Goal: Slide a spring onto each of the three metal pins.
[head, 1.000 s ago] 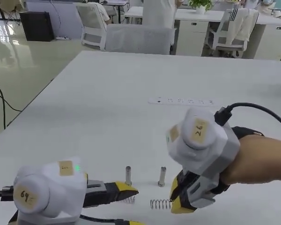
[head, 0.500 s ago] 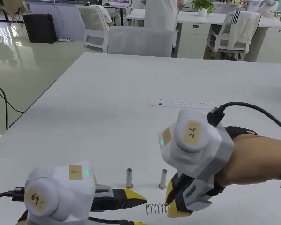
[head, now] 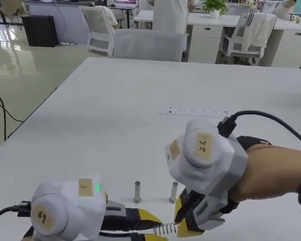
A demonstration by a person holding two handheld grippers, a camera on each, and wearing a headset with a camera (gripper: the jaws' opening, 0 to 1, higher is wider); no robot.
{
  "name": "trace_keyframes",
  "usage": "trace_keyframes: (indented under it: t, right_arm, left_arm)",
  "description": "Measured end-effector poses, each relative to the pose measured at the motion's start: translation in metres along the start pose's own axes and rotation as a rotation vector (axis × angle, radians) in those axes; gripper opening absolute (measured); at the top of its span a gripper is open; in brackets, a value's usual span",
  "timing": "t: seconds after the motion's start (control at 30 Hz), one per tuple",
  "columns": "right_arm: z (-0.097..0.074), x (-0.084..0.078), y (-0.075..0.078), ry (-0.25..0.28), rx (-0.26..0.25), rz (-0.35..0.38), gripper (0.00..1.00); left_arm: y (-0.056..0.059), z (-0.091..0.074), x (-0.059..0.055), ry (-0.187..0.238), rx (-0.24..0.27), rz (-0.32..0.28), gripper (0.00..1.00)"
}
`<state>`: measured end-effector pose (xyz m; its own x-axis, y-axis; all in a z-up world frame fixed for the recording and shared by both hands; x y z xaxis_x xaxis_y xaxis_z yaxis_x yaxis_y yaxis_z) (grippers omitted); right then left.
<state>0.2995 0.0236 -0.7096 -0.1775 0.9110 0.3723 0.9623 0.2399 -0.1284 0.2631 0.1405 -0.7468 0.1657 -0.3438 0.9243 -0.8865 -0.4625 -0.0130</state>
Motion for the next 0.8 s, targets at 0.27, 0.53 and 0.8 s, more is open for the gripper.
trace_keyframes:
  t: [0.27, 0.53, 0.8]
  right_arm:
    - [0.000, -0.001, -0.001, 0.004, -0.001, -0.007, 0.08]
    - [0.001, -0.003, 0.000, 0.036, 0.004, 0.006, 0.10]
    - [0.004, -0.010, 0.002, 0.052, 0.003, 0.024, 0.13]
  left_arm:
    - [0.000, 0.001, -0.001, 0.000, -0.006, 0.002, 0.03]
    - [0.000, 0.000, 0.000, 0.004, -0.011, -0.001, 0.02]
    - [0.001, -0.002, 0.003, 0.018, -0.011, 0.002, 0.02]
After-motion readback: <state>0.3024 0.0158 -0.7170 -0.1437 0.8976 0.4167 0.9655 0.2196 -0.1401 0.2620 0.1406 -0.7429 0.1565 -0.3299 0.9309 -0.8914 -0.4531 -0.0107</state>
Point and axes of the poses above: the centre of the closed fingertips' face, and the gripper's own axes: z roughly forward along the fingers, y roughly to its right, x roughly out of its top, the point moved 9 cm from there along -z, roughly backward along the fingers, and after that the axes turned 6 degrees about x, right-handed, at the moved point
